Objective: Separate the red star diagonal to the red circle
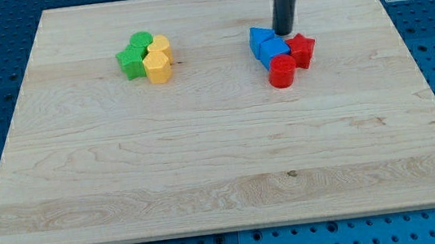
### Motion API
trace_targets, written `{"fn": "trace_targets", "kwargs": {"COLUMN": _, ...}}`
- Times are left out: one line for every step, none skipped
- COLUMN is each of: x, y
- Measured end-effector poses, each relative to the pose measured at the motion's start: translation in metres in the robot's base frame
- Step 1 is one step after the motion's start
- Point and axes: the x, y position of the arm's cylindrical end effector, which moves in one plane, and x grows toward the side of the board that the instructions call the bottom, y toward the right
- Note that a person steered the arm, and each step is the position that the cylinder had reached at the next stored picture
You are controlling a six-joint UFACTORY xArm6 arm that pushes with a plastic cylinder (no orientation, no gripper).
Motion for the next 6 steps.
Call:
{"fn": "trace_targets", "kwargs": {"x": 0.004, "y": 0.0}}
{"fn": "trace_targets", "kwargs": {"x": 0.026, "y": 0.0}}
{"fn": "trace_targets", "kwargs": {"x": 0.053, "y": 0.003}}
{"fn": "trace_targets", "kwargs": {"x": 0.086, "y": 0.024}}
{"fn": "trace_targets", "kwargs": {"x": 0.112, "y": 0.047}}
{"fn": "trace_targets", "kwargs": {"x": 0.115, "y": 0.065}}
